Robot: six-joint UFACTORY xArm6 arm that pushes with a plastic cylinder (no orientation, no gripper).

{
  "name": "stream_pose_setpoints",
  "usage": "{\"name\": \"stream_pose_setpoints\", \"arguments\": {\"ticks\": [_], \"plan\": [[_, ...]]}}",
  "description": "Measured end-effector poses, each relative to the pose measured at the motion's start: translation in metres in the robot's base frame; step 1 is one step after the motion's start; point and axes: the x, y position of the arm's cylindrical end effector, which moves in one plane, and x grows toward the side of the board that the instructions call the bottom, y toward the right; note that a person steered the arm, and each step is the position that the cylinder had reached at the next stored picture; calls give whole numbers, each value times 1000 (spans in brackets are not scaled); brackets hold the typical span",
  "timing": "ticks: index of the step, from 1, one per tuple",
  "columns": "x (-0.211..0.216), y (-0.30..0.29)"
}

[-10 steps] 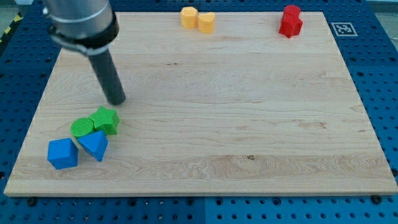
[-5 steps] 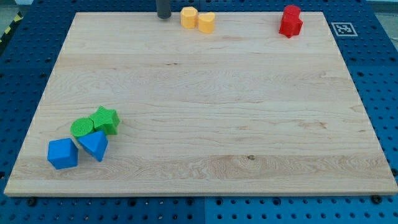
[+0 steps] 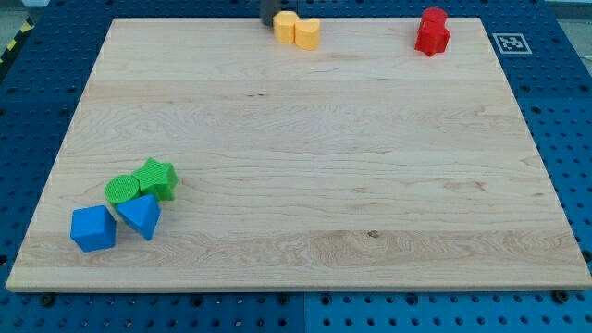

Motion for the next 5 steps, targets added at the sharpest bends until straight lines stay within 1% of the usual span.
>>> {"name": "stream_pose_setpoints", "arguments": {"ticks": [1,2,3,5], "plan": [[0,43],[3,45],[9,35],[-1,29]]}}
